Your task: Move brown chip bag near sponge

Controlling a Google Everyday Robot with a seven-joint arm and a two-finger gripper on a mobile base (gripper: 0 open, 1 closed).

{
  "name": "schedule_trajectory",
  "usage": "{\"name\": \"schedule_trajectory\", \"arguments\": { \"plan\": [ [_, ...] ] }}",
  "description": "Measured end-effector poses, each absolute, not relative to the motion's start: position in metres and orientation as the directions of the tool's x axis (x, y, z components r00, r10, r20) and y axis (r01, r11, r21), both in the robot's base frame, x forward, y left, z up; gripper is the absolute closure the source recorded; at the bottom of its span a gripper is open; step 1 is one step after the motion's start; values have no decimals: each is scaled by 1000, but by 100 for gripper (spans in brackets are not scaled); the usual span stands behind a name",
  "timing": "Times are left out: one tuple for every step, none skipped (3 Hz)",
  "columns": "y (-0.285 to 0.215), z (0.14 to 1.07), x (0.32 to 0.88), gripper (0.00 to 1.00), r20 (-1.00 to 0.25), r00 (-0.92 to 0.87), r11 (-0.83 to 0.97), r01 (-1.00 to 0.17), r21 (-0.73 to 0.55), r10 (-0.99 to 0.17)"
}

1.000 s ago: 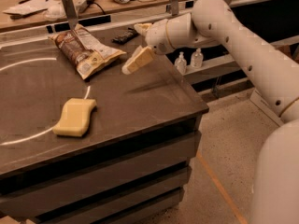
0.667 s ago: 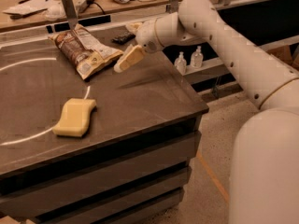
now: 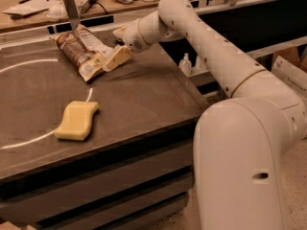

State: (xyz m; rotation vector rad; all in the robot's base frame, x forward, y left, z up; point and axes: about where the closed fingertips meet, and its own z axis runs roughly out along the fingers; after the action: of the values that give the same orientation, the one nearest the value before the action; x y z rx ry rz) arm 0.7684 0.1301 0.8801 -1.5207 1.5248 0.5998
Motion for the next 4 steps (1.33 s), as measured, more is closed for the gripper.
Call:
{"name": "schedule_trajectory", "arguments": {
  "plan": [
    [140, 872, 776, 39, -817, 100, 138, -967, -214, -567],
    [148, 863, 776, 62, -811, 90, 119, -974, -193, -578],
    [153, 858, 771, 85, -805, 92, 92, -979, -179, -585],
    [152, 867, 758, 100, -808, 110, 60, -982, -177, -579]
  ]
}}
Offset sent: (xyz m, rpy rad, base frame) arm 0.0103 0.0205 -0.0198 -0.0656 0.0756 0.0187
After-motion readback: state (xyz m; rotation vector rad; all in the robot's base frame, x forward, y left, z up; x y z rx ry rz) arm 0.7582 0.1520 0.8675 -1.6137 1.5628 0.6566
